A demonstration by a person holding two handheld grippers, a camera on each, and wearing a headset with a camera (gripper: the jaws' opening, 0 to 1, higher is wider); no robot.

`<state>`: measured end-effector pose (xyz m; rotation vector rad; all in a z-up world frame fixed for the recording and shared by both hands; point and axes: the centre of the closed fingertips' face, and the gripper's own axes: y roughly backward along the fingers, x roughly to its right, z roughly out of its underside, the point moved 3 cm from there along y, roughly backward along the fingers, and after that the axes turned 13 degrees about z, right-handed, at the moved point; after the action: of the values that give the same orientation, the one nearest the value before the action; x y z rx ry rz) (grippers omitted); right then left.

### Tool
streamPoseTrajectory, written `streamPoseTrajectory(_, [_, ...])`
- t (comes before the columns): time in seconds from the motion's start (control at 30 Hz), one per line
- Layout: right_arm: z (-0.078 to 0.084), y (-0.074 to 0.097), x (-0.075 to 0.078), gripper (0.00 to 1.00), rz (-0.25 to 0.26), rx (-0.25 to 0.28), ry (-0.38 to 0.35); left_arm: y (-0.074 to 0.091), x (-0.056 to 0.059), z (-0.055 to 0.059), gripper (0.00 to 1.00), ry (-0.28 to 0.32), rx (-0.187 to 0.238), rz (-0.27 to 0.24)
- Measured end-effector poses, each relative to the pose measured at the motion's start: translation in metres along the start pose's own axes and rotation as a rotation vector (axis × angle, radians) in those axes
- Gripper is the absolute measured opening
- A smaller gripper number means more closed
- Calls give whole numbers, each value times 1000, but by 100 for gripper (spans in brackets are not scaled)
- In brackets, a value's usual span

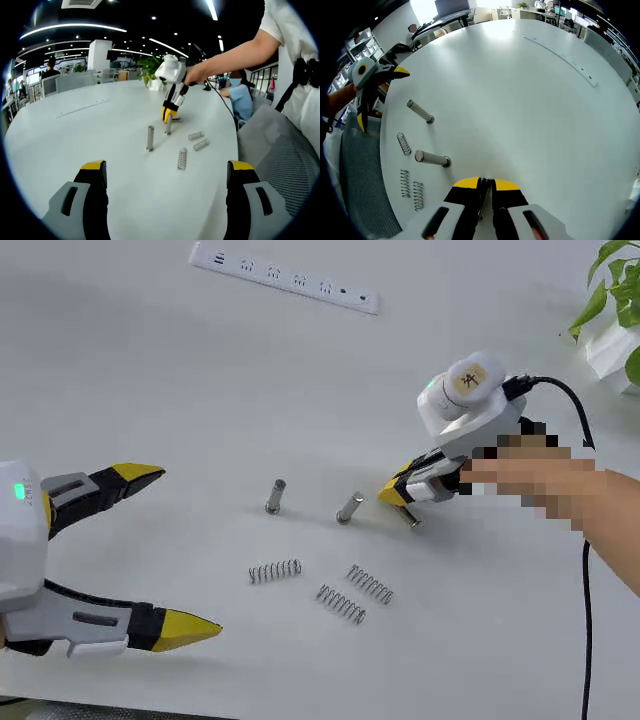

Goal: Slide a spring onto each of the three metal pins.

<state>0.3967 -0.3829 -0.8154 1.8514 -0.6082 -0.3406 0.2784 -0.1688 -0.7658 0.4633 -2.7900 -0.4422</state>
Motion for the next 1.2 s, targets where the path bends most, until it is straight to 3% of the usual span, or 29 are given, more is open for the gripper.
streamPoseTrajectory(0.6, [6, 2, 0, 5, 7, -8, -8, 0, 0, -2, 99, -1, 1, 3])
streamPoseTrajectory(0.93, [6, 11, 2, 5, 20, 24, -17, -1, 1, -4, 99, -5, 2, 7])
streamPoseTrajectory(1.2, [6, 23, -5, 4, 30, 55, -26, -1, 2, -4, 99, -10, -2, 12])
